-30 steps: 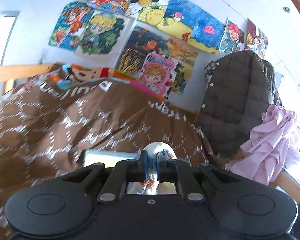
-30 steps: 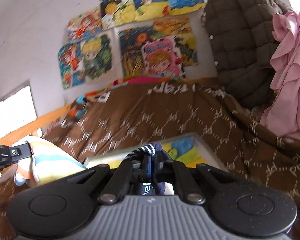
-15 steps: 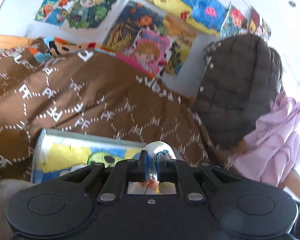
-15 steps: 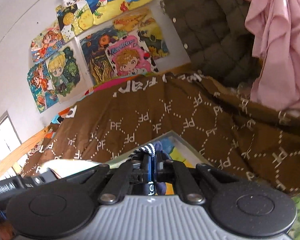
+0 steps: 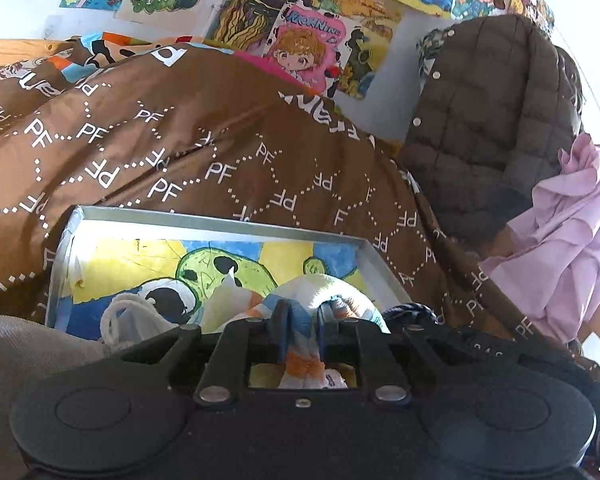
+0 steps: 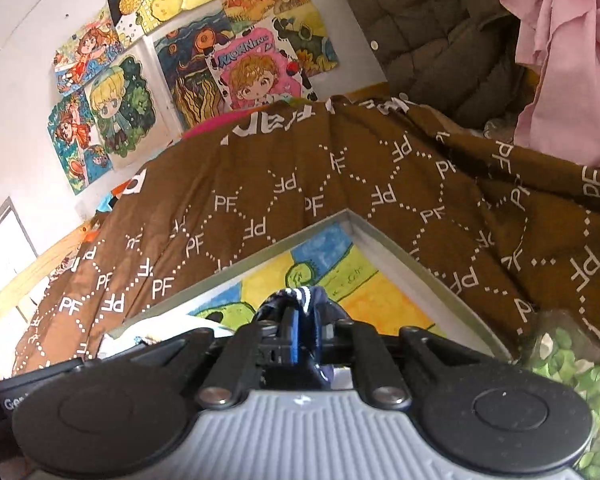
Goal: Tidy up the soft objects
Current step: 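Lower both socks into the tray and open both grippers, then withdraw both grippers up and away from the tray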
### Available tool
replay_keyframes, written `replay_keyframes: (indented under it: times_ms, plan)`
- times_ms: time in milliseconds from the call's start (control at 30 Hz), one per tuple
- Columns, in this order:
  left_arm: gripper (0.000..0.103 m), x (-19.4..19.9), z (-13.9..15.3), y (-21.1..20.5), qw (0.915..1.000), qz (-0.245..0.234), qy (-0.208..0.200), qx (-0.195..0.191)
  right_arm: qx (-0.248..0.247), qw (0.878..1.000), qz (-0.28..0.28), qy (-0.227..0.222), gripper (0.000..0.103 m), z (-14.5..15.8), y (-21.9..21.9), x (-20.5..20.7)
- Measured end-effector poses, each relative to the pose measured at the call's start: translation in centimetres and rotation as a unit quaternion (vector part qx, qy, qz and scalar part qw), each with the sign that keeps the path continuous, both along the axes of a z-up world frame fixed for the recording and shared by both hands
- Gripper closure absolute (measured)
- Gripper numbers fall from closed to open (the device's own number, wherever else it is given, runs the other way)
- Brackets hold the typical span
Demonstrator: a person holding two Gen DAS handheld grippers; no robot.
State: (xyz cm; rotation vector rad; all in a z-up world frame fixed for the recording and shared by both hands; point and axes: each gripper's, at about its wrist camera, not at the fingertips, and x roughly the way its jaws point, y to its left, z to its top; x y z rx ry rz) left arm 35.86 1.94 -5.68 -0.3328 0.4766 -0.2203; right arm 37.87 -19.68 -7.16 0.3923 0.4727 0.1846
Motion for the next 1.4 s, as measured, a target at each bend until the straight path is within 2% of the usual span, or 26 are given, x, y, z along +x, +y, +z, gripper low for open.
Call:
replay_keyframes:
  times_ms: [167,267,433,467,533,667,733,1033,1200,1400]
  plan:
    - [0.082,0.0,-0.1,-0.5,0.9998,0.0,0.02,-0.001,0.016,1.0,0.0,0.013,0.074,-0.2,-0.8,-0.3]
    - [0.072,-0.1,0.0,-0.6,0.9995,0.004,0.031,-0.006,0.014,1.0,-0.004,0.014,0.068,0.1,-1.2,-0.7]
    - [0.049,-0.7,0.8,-0.5,0.999,0.017,0.035,-0.02,0.012,1.0,-0.002,0.007,0.049,1.3,-1.4,-1.6]
    - [0.047,-0.9,1.0,-0.5,0.9991,0.019,0.033,-0.019,0.009,1.0,-0.003,0.004,0.047,1.6,-1.4,-1.9]
    - [0.037,-1.4,1.6,-0.5,0.9991,0.03,0.027,-0.013,0.003,1.0,-0.006,-0.004,0.038,2.3,-1.5,-2.5]
    - [0.027,-2.9,3.0,-0.2,0.9987,0.05,0.009,-0.002,0.007,1.0,-0.014,-0.018,0.027,4.1,-2.1,-3.8]
    - [0.022,-3.7,3.8,-0.1,0.9981,0.061,0.001,0.009,0.007,0.999,-0.017,-0.027,0.014,5.1,-2.3,-4.6]
    - [0.006,-8.5,6.9,-0.6,0.9944,0.082,-0.036,0.056,-0.015,0.998,-0.015,-0.064,0.001,8.8,-2.8,-8.8]
    - [0.001,-11.5,8.2,-0.6,0.9935,0.086,-0.048,0.057,-0.03,0.996,-0.017,-0.079,0.0,10.2,-3.1,-11.3]
    - [0.001,-14.7,9.5,-0.5,0.9925,0.095,-0.057,0.052,-0.04,0.995,-0.022,-0.09,0.0,11.0,-3.3,-14.2]
